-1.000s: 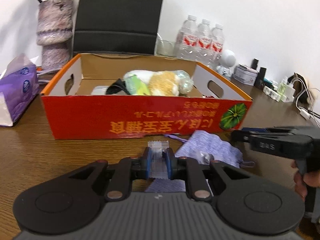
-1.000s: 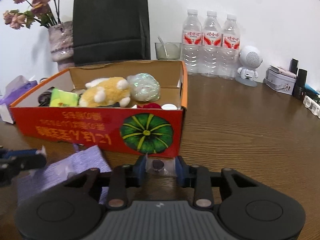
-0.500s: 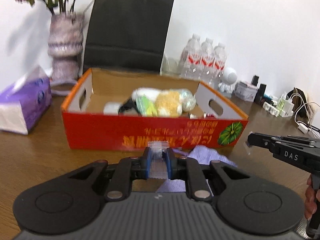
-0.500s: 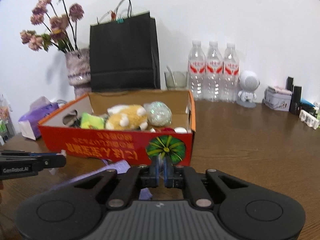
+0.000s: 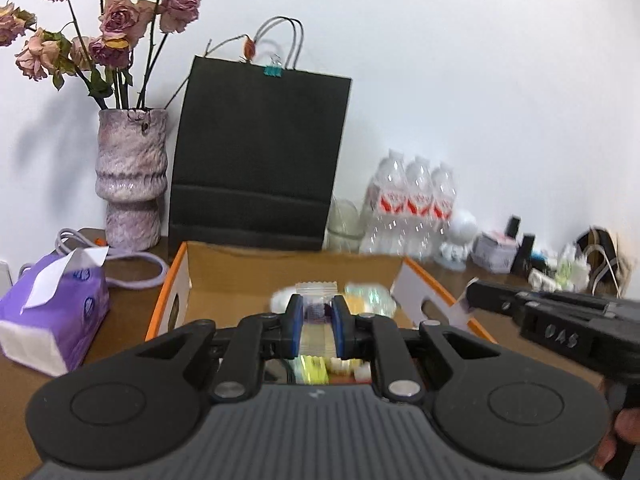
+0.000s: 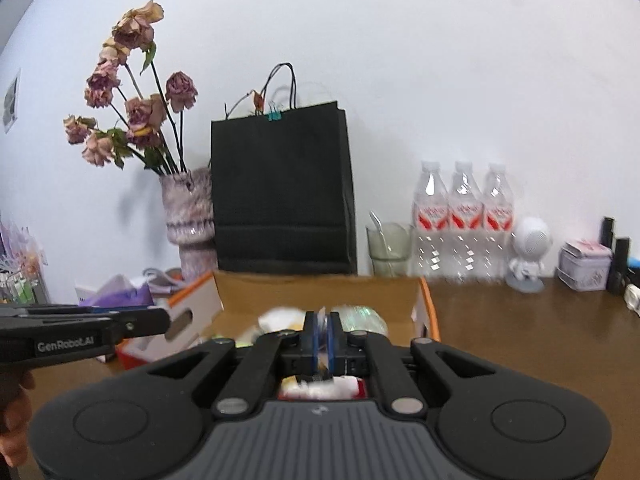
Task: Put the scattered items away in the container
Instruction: 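Carry the clear packet into the cardboard box and open the left gripper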
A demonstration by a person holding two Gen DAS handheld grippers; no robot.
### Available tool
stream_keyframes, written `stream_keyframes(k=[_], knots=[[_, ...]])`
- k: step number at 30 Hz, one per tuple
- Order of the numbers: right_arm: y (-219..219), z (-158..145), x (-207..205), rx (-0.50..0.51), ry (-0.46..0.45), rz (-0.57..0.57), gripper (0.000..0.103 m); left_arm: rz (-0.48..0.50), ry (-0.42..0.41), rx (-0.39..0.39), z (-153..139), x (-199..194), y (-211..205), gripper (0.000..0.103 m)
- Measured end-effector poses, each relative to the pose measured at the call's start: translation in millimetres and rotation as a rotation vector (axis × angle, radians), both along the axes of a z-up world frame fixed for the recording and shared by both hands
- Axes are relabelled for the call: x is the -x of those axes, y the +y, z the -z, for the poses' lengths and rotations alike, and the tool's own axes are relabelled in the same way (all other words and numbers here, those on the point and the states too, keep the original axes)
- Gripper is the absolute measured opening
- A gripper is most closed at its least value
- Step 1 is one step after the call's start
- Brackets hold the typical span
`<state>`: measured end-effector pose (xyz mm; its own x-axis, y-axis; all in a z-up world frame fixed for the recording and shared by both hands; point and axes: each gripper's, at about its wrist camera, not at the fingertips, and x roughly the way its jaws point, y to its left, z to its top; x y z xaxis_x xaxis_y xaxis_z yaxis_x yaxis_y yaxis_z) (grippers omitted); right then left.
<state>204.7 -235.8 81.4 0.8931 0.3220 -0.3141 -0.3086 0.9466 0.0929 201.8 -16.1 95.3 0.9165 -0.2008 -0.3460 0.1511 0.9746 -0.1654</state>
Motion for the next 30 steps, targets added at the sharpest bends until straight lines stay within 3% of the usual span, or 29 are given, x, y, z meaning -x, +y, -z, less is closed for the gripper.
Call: stream_keyframes(k=[9, 16, 17, 18, 19, 20, 21, 22, 23, 30], knots=[[19.8, 13.9, -59.1, 0.010, 0.069, -0.005, 0.003, -0.036, 0.067, 0.012, 16.7, -49.6, 15.2, 0.016], [16.6, 29.2, -71.6, 0.017, 0.126, 0.000, 0.003, -0.058, 0.085, 0.016, 22.9, -58.8, 24.1, 0.016], [16.3, 30.4, -72.1, 0.016, 0.129, 0.002, 0.004, -0.061, 0.086, 0.022, 23.0, -58.7, 24.2, 0.023], [15.8, 31.2, -73.1, 0.013, 0.132, 0.003, 0.006, -0.064, 0.089, 0.025, 23.4, -59.3, 24.1, 0.056], [14.5, 32.4, -74.4, 0.000, 0.138, 0.006, 0.018, -0.071, 0.097, 0.019, 24.1, -59.9, 23.3, 0.082], [12.5, 33.0, -76.2, -0.012, 0.150, 0.008, 0.037, -0.093, 0.099, 0.003, 24.3, -59.9, 22.0, 0.101], [10.9, 34.0, -78.5, -0.024, 0.168, 0.013, 0.090, -0.121, 0.090, -0.018, 24.7, -59.6, 20.0, 0.103], [10.0, 35.5, -80.2, -0.029, 0.184, 0.028, 0.098, -0.140, 0.094, -0.040, 24.6, -60.5, 18.0, 0.103], [10.5, 36.9, -82.1, -0.024, 0.184, 0.038, 0.103, -0.138, 0.097, -0.046, 24.9, -61.6, 17.4, 0.103], [14.3, 42.4, -91.1, 0.003, 0.190, 0.061, 0.103, -0.146, 0.117, -0.035, 27.4, -64.3, 19.7, 0.103]])
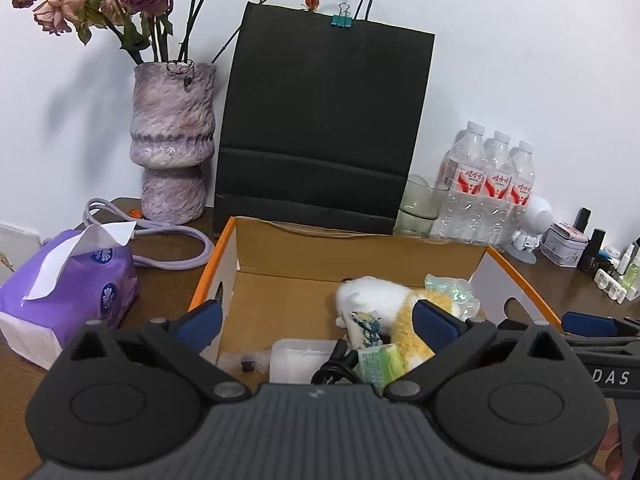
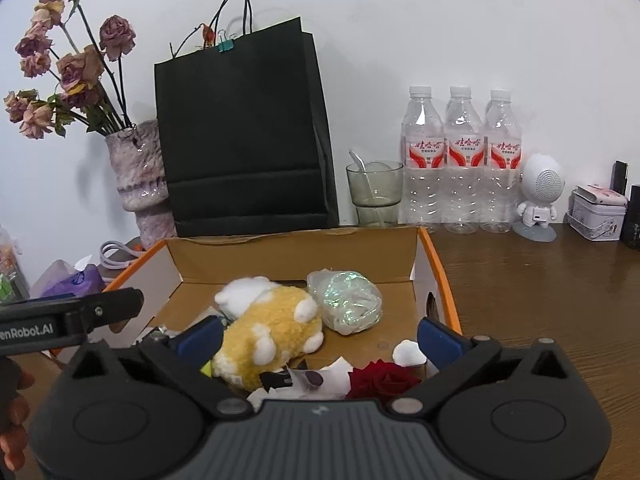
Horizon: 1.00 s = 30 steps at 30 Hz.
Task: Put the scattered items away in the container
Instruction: 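Carry the clear packet into the cardboard box and open the left gripper, then move both grippers out of the box back to the lilac pouch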
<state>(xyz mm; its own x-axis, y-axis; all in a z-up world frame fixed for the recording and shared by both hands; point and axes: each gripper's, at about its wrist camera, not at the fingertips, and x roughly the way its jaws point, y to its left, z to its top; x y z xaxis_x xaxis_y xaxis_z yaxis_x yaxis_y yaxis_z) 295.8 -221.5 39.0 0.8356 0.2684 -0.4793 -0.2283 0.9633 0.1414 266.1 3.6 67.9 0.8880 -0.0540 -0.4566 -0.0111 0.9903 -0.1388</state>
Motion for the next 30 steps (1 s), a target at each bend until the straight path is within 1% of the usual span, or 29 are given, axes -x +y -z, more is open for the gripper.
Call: stream_keyframes(k=[11, 15, 19, 23, 25, 26, 30], knots=[[-4.5, -3.3, 7.4, 0.003, 0.001, 0.011, 0.103, 0.006, -0.011, -0.005, -2.1, 4.6, -2.2, 0.103], [-4.1, -6.4, 11.8, 0.013, 0.002, 0.011, 0.103, -0.002, -0.030, 0.010, -6.0, 17.9, 1.0, 0.103], [-5.3, -9.5, 37.4, 0.032, -0.025, -0.020, 0.103, -0.006, -0.035, -0.003, -6.6, 39.1, 6.0, 0.103], [-6.5, 0.6, 75.3, 0.073, -0.047, -0.055, 0.103, -0.004, -0.021, -0.016, -1.0, 62.8, 9.8, 0.103], [-7.4, 8.8, 92.4, 0.083, -0.040, -0.078, 0.098, -0.008, -0.018, -0.009, 5.1, 76.5, 12.4, 0.103], [-7.4, 12.7, 99.8, 0.087, -0.030, -0.092, 0.093, -0.010, -0.009, 0.001, 9.6, 82.4, 13.7, 0.103], [-5.8, 27.9, 119.4, 0.090, 0.001, -0.132, 0.081, -0.001, 0.032, 0.019, 26.6, 96.0, 16.2, 0.103]])
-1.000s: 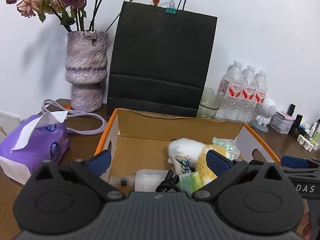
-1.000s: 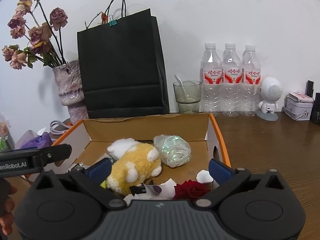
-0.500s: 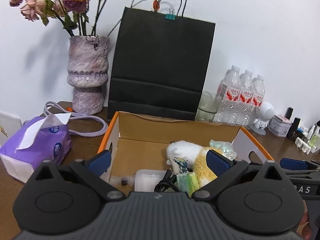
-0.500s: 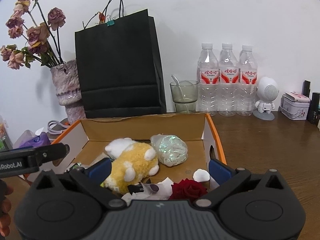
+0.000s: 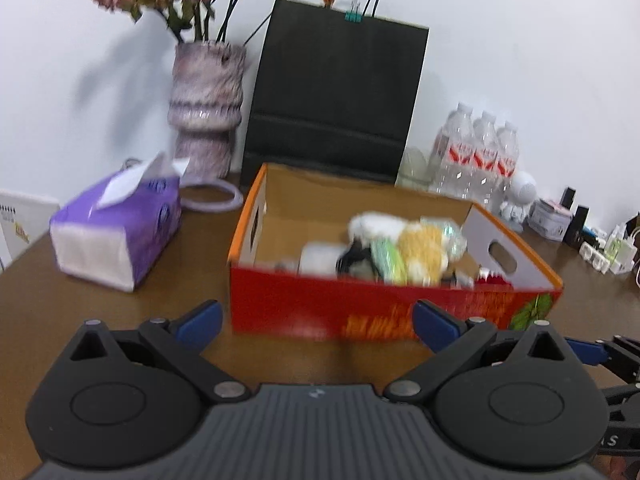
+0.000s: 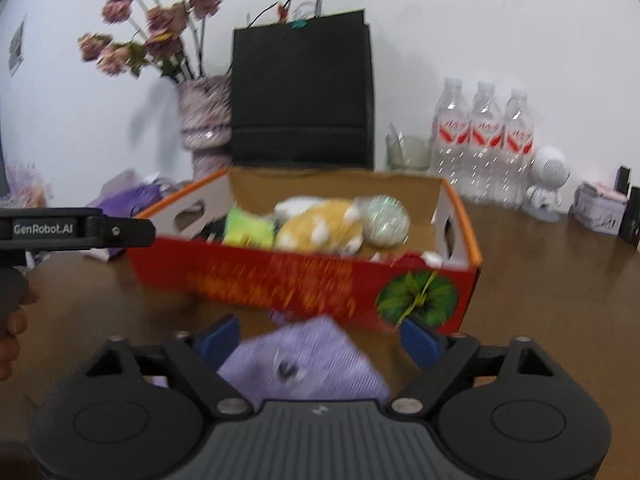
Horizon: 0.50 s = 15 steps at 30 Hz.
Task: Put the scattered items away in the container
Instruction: 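Move both grippers out of the box back to the lilac pouch, then grasp the clear packet with black piece with the right gripper while the left grasps the lilac pouch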
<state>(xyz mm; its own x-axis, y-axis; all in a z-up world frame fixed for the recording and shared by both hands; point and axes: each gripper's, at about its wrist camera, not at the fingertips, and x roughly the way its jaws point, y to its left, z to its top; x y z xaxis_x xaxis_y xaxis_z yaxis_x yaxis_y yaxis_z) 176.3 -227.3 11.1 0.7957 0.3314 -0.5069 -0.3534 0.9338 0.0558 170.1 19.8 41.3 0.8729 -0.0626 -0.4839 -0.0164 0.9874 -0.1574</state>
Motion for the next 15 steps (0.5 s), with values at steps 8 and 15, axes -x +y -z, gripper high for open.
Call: stream_keyframes(k=[8, 15], knots=[[19.0, 14.9, 4.7, 0.043, 0.026, -0.070, 0.051, 0.006, 0.020, 0.038, 13.3, 9.0, 7.2, 0.103], [25.3, 21.3, -6.4, 0.062, 0.065, -0.086, 0.042, 0.009, 0.047, 0.035, 18.9, 6.6, 5.2, 0.103]])
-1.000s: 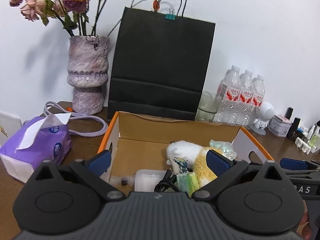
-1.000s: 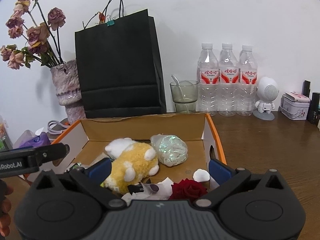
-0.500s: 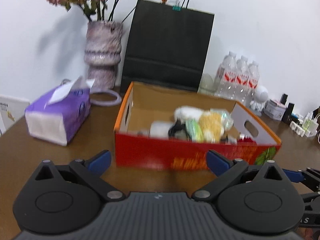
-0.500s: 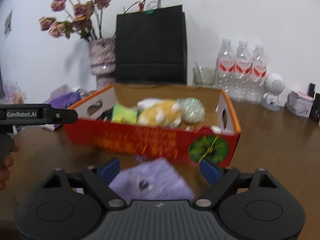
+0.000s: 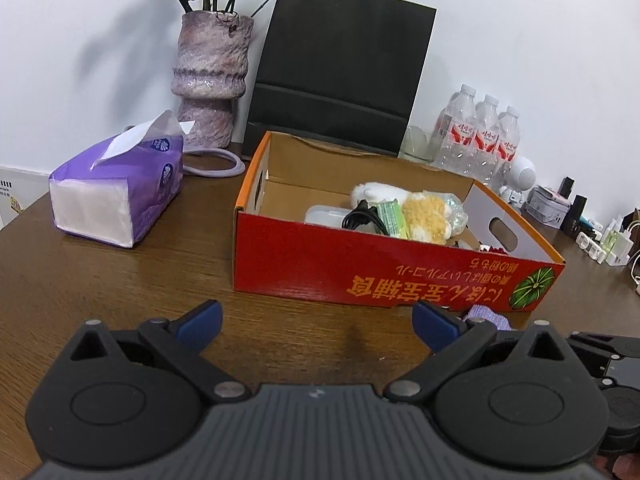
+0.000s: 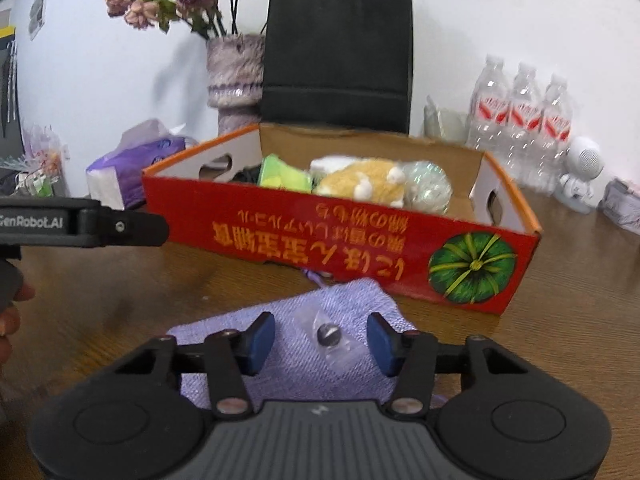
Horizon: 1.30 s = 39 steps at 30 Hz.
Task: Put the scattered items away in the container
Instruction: 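Grasp the clear packet with black piece with the right gripper while the left grasps the lilac pouch, then carry the packet and lilac pouch into the cardboard box and open both grippers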
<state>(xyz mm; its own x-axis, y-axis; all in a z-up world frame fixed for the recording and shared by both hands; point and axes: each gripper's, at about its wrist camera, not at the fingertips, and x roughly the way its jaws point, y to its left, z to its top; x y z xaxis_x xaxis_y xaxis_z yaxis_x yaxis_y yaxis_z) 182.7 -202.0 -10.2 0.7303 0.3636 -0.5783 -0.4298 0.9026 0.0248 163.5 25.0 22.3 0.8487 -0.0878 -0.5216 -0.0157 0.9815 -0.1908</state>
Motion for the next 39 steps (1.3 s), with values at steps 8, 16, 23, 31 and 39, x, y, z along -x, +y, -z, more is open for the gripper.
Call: stream_keyframes(k=[8, 16, 23, 31, 39], knots=[[-33.9, -13.4, 10.5, -0.097, -0.027, 0.059, 0.014, 0.068, 0.018, -0.034, 3.5, -1.1, -20.2, 0.103], [-89.2, -25.6, 11.8, -0.182, -0.056, 0.184, 0.014, 0.311, 0.065, -0.158, 16.9, -5.4, -102.6, 0.103], [-112.6, -22.6, 9.2, -0.190, -0.055, 0.205, 0.015, 0.376, 0.104, -0.220, 31.8, -18.5, -142.2, 0.103], [-110.2, -21.4, 11.0, -0.195, -0.051, 0.170, 0.015, 0.284, 0.094, -0.111, 24.0, -16.0, -121.5, 0.010], [-104.0, -23.9, 18.0, -0.188, -0.078, 0.147, 0.015, 0.197, -0.007, -0.043, -0.8, 11.8, -87.1, 0.009]])
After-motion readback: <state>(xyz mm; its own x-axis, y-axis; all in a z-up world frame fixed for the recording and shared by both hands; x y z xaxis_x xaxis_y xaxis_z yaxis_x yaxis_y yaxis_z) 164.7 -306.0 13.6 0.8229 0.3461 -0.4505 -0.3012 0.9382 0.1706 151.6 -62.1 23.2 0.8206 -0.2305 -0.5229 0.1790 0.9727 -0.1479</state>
